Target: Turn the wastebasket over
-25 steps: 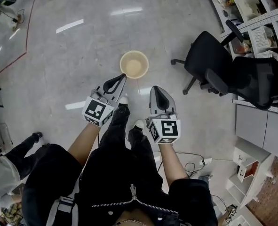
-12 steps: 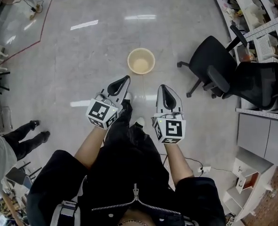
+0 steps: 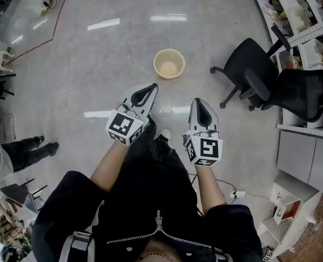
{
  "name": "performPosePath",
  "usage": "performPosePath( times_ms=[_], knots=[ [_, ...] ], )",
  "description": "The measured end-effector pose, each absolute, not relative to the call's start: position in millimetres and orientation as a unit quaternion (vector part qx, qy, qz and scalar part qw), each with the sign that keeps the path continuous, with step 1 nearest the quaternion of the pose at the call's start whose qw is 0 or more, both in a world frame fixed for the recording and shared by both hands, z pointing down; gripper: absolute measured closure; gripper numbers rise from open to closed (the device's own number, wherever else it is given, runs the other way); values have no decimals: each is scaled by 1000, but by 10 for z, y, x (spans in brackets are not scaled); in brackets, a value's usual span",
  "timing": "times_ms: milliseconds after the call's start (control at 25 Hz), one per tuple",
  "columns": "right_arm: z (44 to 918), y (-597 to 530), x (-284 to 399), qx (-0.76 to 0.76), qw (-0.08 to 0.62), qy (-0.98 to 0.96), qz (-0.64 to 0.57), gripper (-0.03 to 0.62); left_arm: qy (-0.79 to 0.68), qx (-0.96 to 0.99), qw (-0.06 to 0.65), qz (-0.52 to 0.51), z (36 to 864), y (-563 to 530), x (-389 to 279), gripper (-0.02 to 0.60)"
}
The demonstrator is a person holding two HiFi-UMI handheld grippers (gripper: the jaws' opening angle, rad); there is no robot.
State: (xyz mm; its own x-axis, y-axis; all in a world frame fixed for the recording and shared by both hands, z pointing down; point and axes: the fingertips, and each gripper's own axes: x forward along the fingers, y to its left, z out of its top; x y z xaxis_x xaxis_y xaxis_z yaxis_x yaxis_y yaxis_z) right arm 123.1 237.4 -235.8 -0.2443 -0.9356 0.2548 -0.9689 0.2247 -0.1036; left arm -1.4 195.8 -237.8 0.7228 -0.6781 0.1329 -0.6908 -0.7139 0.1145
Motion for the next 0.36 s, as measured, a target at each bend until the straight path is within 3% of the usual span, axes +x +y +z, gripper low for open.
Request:
performPosePath(
  times_ms=[360],
  knots=[
    [-2487, 2277, 1097, 607, 62, -783, 123, 585, -356, 931, 72, 44, -2504, 1935, 28, 578]
  ],
)
